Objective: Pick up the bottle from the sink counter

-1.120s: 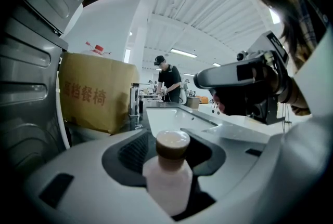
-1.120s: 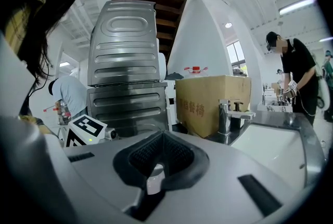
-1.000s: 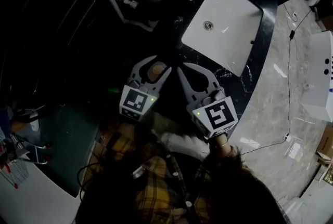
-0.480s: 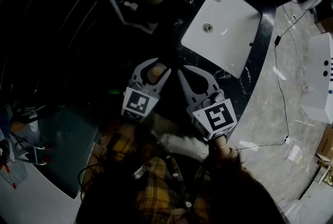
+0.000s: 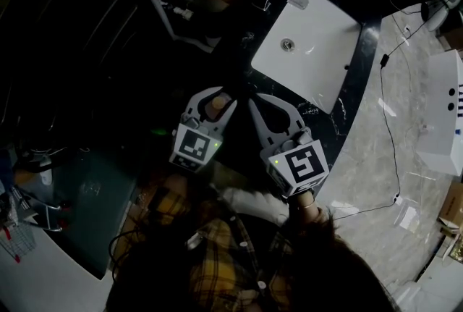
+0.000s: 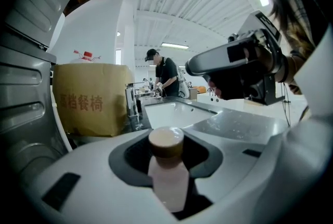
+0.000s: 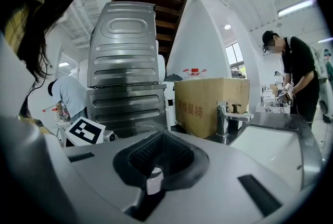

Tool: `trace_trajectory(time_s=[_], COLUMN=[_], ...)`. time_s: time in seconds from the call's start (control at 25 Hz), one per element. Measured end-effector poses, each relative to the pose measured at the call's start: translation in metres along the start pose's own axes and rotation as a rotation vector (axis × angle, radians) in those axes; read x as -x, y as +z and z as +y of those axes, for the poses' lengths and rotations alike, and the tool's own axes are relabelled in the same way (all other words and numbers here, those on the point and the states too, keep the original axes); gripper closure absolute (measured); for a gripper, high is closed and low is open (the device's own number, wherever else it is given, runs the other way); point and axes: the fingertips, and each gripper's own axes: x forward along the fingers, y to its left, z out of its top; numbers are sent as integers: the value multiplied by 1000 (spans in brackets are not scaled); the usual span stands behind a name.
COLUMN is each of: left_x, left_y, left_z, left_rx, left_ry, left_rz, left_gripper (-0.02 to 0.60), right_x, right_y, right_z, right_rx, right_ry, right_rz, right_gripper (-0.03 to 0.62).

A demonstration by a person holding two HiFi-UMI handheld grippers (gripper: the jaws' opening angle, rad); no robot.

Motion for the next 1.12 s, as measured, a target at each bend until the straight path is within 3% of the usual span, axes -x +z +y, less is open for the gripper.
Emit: trace_trajectory(time_s=[0.48, 0.72, 1.12], left_x=[-3, -5, -5], left_y=[-3, 1, 27], left_z=[-1, -1, 2], left_rx=[-26, 15, 5], left_ry=[0, 6, 2], left_rz=[32, 46, -13], left_gripper=[457, 460, 462], right_x=[2, 7, 16], right_y=[7, 13, 22], right_z=[-4, -5, -11], right_rx=[19, 30, 45], right_ry=[0, -2, -27], right_rz=[-4, -15, -39], right_gripper=[577, 577, 577])
